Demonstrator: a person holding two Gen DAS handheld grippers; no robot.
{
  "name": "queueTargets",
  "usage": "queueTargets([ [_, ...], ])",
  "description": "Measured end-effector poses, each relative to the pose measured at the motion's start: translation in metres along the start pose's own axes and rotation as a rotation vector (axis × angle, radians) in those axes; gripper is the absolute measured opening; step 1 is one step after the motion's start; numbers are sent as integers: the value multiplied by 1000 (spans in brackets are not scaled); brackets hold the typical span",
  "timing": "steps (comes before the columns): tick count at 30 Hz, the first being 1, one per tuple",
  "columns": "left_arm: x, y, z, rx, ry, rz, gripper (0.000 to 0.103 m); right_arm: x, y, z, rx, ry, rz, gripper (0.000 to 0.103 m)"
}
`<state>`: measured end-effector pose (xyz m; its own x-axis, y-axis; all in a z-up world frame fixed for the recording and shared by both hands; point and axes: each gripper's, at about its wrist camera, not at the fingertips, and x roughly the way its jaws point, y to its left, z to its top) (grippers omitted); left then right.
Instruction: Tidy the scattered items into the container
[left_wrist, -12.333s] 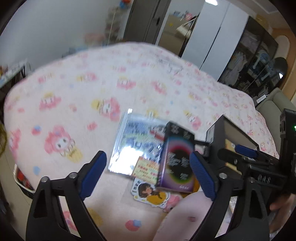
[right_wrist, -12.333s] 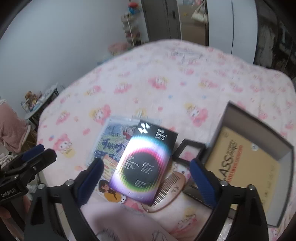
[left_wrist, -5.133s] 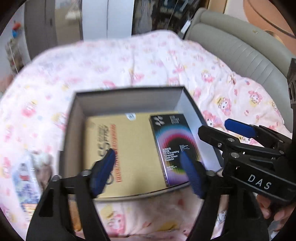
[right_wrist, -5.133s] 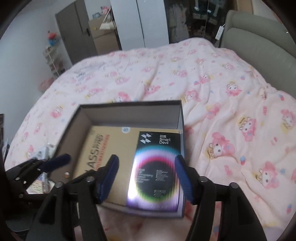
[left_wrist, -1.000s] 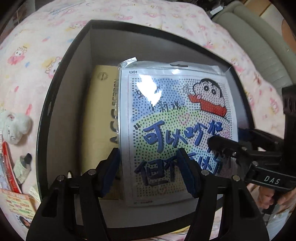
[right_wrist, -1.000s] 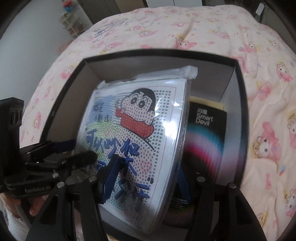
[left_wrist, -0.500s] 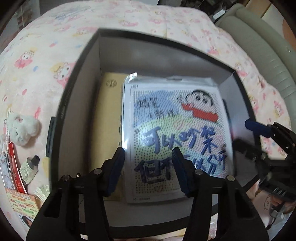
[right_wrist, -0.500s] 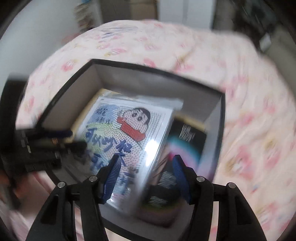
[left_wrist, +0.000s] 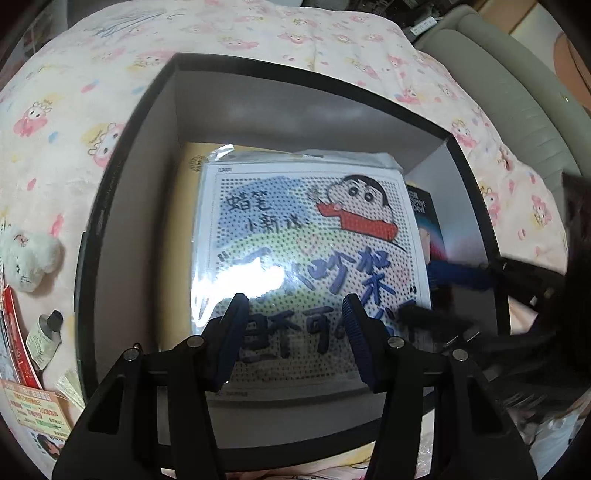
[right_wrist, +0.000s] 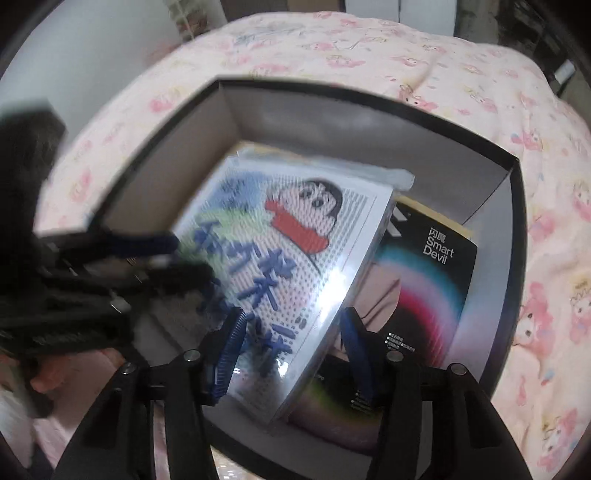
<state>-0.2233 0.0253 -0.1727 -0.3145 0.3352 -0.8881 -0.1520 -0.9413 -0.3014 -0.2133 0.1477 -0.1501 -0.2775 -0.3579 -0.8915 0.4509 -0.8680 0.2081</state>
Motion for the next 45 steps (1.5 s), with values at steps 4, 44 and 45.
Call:
queueTargets([
  [4, 4, -38, 7, 144, -4, 80, 56, -38, -28, 4, 105, -141, -104, 49],
  [44, -4, -3, 12, -77, 13, 28, 46, 19, -8, -7, -38, 24, -295, 56],
  [45, -1, -8, 14, -73, 13, 24, 46, 20, -5, -7, -53, 28, -305, 56],
])
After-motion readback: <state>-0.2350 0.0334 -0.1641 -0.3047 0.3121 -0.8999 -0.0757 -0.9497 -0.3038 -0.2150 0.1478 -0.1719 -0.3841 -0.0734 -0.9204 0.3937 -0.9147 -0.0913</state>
